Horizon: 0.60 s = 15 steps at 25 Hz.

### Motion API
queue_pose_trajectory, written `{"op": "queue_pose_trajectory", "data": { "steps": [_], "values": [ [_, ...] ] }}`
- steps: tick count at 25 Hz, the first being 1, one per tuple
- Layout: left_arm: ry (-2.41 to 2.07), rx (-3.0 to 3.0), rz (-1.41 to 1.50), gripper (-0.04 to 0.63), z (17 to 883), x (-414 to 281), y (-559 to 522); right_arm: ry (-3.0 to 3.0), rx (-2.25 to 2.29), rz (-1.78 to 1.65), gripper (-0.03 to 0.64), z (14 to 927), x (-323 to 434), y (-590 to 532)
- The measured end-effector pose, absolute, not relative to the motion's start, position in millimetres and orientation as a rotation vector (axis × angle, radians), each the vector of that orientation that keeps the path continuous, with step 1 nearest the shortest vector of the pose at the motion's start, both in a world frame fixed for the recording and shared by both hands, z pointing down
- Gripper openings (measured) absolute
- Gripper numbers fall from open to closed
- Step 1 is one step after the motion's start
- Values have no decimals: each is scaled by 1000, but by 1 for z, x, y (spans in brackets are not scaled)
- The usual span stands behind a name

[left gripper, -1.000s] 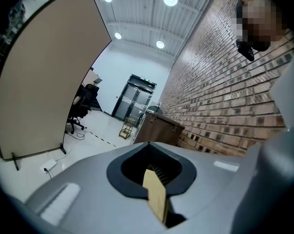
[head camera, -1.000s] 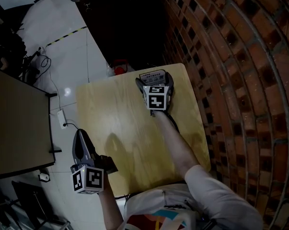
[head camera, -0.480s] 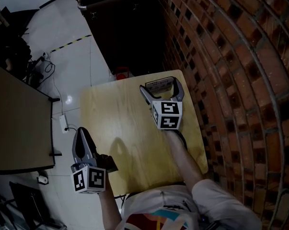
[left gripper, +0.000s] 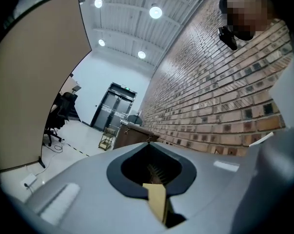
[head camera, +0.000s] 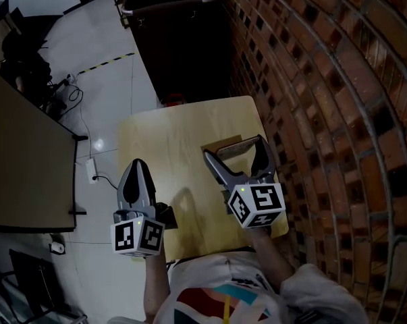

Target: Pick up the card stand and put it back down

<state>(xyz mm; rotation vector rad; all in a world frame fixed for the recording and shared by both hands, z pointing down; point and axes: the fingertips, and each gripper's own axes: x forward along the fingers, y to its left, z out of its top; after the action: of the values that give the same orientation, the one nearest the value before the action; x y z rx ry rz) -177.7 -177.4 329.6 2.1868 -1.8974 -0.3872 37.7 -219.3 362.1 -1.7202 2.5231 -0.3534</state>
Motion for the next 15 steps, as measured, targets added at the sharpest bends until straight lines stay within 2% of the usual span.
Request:
{"op": "queue_pose_trajectory", "data": {
  "steps": [15],
  "values": [
    [-1878,2273,-437,5,301,-159,-164,2495,-1682,-290,575,329,43,-187]
  ]
}}
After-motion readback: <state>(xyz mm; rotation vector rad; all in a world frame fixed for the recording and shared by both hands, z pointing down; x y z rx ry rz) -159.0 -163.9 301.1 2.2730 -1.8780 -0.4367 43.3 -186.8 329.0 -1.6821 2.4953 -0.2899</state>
